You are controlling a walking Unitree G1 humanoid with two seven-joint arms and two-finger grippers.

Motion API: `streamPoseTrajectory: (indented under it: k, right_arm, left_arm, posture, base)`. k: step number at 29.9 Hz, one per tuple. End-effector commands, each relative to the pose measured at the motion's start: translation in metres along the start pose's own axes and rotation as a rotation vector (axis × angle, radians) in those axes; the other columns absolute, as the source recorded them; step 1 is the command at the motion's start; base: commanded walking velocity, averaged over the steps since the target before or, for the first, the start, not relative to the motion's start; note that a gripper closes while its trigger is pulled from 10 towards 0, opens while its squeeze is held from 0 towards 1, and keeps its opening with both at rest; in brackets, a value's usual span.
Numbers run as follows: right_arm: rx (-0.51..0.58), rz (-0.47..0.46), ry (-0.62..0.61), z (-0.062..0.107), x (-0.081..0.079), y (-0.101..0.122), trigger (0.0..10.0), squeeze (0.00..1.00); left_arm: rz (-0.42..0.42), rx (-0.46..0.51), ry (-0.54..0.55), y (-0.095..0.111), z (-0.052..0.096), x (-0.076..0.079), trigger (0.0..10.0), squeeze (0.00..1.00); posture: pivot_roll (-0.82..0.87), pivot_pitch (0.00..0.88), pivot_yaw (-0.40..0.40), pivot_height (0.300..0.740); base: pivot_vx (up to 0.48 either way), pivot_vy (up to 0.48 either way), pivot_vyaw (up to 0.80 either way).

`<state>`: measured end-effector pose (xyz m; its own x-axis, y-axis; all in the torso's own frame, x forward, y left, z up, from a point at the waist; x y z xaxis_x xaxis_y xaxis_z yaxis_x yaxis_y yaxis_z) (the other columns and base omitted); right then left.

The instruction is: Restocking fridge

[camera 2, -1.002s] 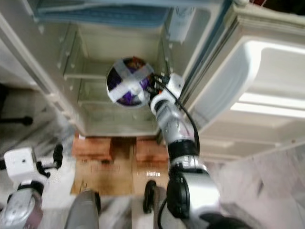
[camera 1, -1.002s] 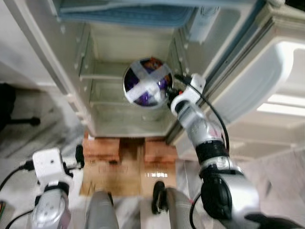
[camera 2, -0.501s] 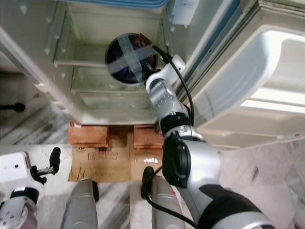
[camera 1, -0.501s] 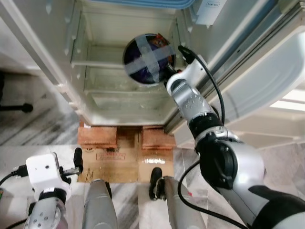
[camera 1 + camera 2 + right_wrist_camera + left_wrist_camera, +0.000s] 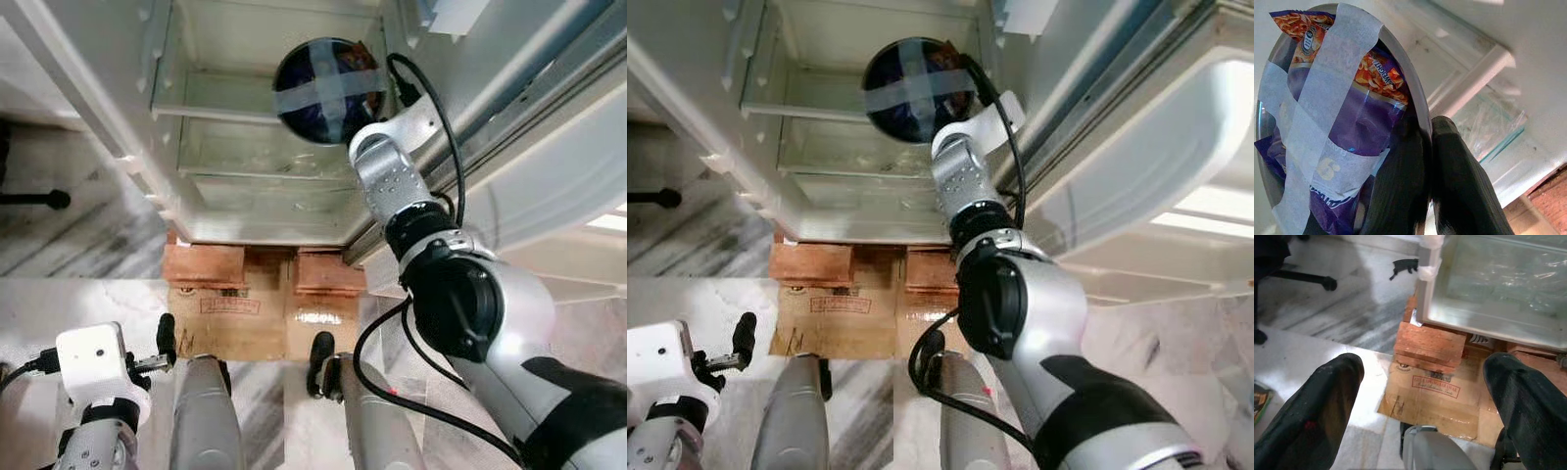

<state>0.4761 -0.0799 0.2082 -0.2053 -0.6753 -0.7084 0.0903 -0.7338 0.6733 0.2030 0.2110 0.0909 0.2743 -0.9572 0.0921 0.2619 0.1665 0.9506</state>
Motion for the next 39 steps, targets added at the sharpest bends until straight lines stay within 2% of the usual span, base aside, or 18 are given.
streamPoseTrajectory:
  k: [1, 5, 12, 25, 26, 27, 28, 29, 30, 39]
  right_arm:
    - [0.079, 0.014, -0.052, -0.003, 0.015, 0.026, 10.0, 0.00]
    - [0.117, 0.028, -0.078, -0.004, 0.022, 0.038, 10.0, 0.00]
    - [0.121, -0.027, -0.123, -0.005, 0.031, 0.043, 10.0, 0.00]
    - [0.088, -0.217, -0.179, -0.006, 0.046, 0.040, 10.0, 0.00]
    - [0.088, -0.237, -0.179, -0.006, 0.048, 0.041, 10.0, 0.24]
    - [0.089, -0.240, -0.189, -0.006, 0.050, 0.041, 10.0, 0.41]
    - [0.090, -0.253, -0.184, -0.006, 0.051, 0.042, 10.0, 0.84]
    - [0.093, -0.260, -0.180, -0.006, 0.051, 0.043, 10.0, 0.95]
    - [0.096, -0.262, -0.180, -0.006, 0.051, 0.044, 10.0, 1.00]
    - [0.094, -0.267, -0.181, -0.006, 0.051, 0.044, 10.0, 1.00]
  left_arm:
    - [-0.002, -0.033, 0.016, -0.006, 0.006, -0.003, 10.0, 0.00]
    - [0.004, -0.043, 0.020, -0.008, 0.006, -0.002, 10.0, 0.00]
    - [0.009, -0.050, 0.023, -0.009, 0.006, -0.001, 10.0, 0.00]
    - [0.024, -0.068, 0.035, -0.012, 0.007, -0.002, 10.0, 0.00]
    - [0.025, -0.069, 0.035, -0.012, 0.007, -0.002, 10.0, 0.00]
    - [0.025, -0.070, 0.034, -0.012, 0.007, -0.001, 10.0, 0.00]
    - [0.026, -0.070, 0.034, -0.012, 0.007, -0.001, 10.0, 0.00]
    - [0.027, -0.071, 0.034, -0.012, 0.007, -0.001, 10.0, 0.00]
    - [0.027, -0.071, 0.034, -0.012, 0.007, -0.001, 10.0, 0.00]
    - [0.030, -0.071, 0.040, -0.011, 0.006, -0.002, 10.0, 0.00]
  posture:
    - [0.29, 0.474, -0.145, 0.740]
    - [0.28, 0.475, -0.148, 0.740]
    - [0.29, 0.477, -0.149, 0.740]
    - [0.29, 0.474, -0.148, 0.740]
    - [0.29, 0.474, -0.148, 0.740]
    - [0.29, 0.474, -0.148, 0.740]
    - [0.29, 0.474, -0.147, 0.740]
    - [0.29, 0.474, -0.147, 0.740]
    - [0.29, 0.474, -0.147, 0.740]
    - [0.30, 0.472, -0.148, 0.740]
  base:
    - [0.000, 0.000, 0.00]
    - [0.000, 0.000, 0.00]
    - [0.000, 0.000, 0.00]
    - [0.000, 0.000, 0.00]
    - [0.000, 0.000, 0.00]
    - [0.000, 0.000, 0.00]
    - [0.000, 0.000, 0.00]
    - [0.000, 0.000, 0.00]
    - [0.000, 0.000, 0.00]
    - [0.000, 0.000, 0.00]
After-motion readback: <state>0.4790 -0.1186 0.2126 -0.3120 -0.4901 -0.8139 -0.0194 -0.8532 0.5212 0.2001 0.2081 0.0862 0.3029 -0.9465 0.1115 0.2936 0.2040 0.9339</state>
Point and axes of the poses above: a point about 5 cm out from each wrist's last joint towards the gripper, its own z axis pointing back from the gripper into the wrist, its own y axis along the axis of the wrist's last joint, x = y × z, the point moved 6 cm from there along -z, pointing out of the wrist towards the gripper, and after that the axes turned 6 degrees about z, right-handed, at the moved point
